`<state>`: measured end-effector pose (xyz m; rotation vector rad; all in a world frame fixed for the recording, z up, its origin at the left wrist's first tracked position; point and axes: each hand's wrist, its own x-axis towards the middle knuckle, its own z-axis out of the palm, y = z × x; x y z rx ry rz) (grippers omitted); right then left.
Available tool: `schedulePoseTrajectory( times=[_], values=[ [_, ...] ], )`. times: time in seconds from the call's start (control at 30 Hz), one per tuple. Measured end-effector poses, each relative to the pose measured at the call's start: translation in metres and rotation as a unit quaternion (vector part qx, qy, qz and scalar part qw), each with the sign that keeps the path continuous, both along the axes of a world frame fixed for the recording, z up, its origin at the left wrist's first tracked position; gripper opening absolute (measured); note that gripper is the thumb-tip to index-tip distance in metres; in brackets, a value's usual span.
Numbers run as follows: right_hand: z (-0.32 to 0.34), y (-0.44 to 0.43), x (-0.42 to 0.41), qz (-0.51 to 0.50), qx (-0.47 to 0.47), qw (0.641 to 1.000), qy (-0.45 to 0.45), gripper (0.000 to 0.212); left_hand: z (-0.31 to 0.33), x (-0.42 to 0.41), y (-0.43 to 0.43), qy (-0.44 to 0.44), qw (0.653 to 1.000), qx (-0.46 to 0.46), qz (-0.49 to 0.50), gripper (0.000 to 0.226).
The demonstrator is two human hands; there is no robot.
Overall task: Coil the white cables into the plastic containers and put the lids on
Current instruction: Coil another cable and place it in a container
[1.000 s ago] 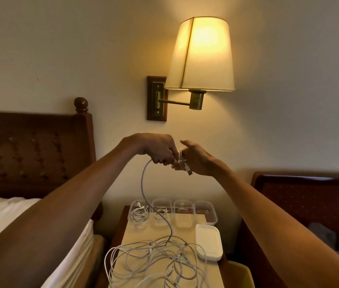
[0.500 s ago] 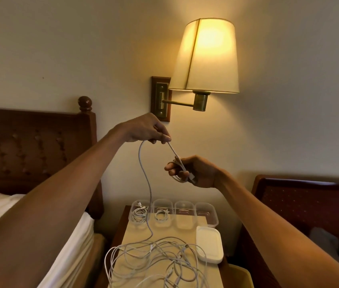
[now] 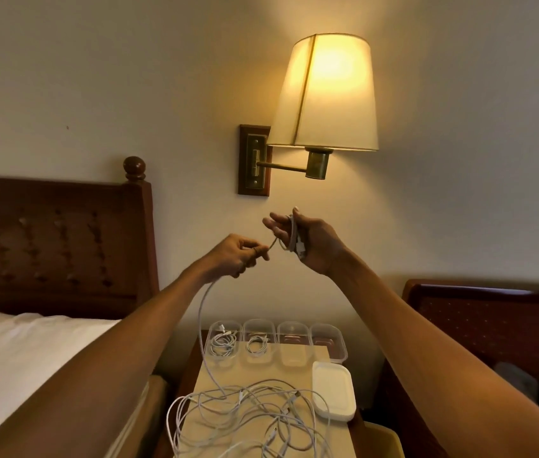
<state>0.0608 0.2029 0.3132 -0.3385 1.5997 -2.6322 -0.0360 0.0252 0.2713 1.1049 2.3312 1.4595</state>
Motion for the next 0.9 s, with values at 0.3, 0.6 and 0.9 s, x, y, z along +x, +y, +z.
schedulePoseTrajectory(
  times=[0.3, 0.6, 0.9],
  values=[
    [-0.014, 0.015, -0.020, -0.235, 0.233, 0.943, 0.038, 0.041, 0.013, 0.045, 0.032, 0.016, 0.978, -0.197, -0.069, 0.032],
    [-0.025, 0.015, -0.011, -0.138, 0.415, 0.899, -0.025, 0.053, 0.100, 0.041, 0.003, 0.267, 0.932, -0.236, -0.064, 0.020],
    [-0.015, -0.008, 0.001, 0.052, 0.256, 0.965, -0.038, 0.054, 0.085, 0.000, -0.018, 0.261, 0.960, -0.091, 0.039, 0.025]
  ],
)
